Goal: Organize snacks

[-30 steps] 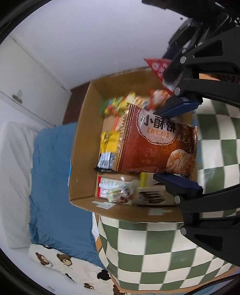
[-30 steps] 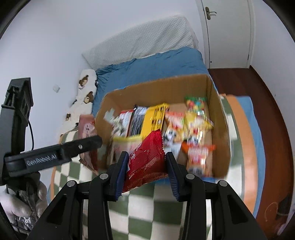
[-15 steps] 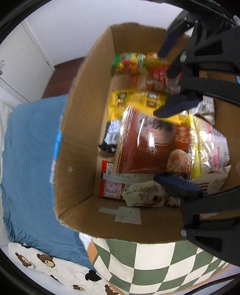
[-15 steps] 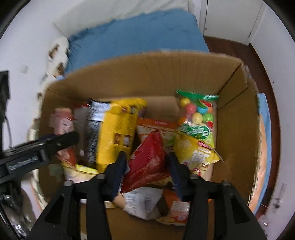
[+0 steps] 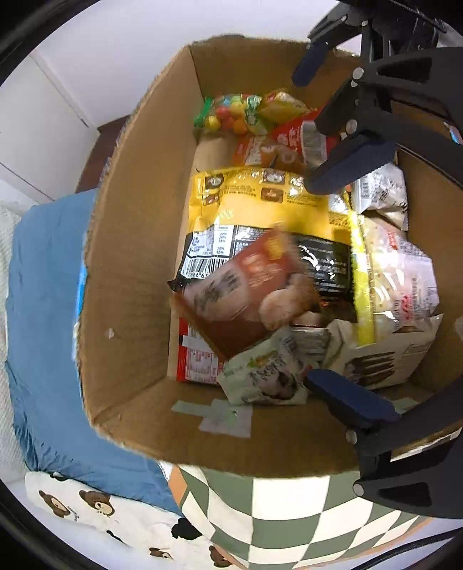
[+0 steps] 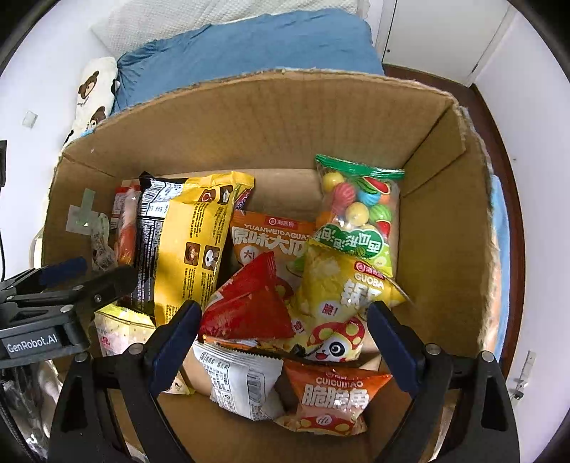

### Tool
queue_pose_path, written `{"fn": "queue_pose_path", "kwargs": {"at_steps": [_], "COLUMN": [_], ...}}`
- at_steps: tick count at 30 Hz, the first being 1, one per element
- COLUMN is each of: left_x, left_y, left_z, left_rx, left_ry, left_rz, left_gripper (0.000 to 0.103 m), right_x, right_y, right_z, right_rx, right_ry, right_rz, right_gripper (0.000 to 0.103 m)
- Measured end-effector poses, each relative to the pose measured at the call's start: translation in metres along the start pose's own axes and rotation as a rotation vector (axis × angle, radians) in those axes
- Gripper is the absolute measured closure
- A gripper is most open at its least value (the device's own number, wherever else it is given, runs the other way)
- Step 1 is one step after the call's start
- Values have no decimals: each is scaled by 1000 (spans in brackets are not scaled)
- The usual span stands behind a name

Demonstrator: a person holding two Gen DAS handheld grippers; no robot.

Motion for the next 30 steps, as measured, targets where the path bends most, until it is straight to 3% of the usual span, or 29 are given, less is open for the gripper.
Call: {"fn": "queue_pose_path", "kwargs": {"at_steps": [3, 18, 30], "left_x": [4, 9, 13], "left_y": [11, 88, 192], "left_z": [15, 82, 156], "left_rx": [-51, -323, -515], "left_ry": [14, -38, -52], "left_rz": [14, -35, -72], "left_gripper": [3, 3, 3], "right_x": [-2, 1, 24], "right_y": [10, 85, 185], "right_z": [13, 103, 192], "right_rx": [-36, -281, -507], "right_ry": [-16, 75, 74], "right_rz": [-18, -9, -1], "right_gripper": [7, 7, 7]}}
Point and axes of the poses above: each gripper's, at about its wrist camera, not at the fingertips, and z roughly against the way its jaws point, x to its left, y to its underside, the point moved 5 cm from there along -z, roughly the way its jaws point, and after that the axes turned 5 degrees about z, right-handed, at the moved point
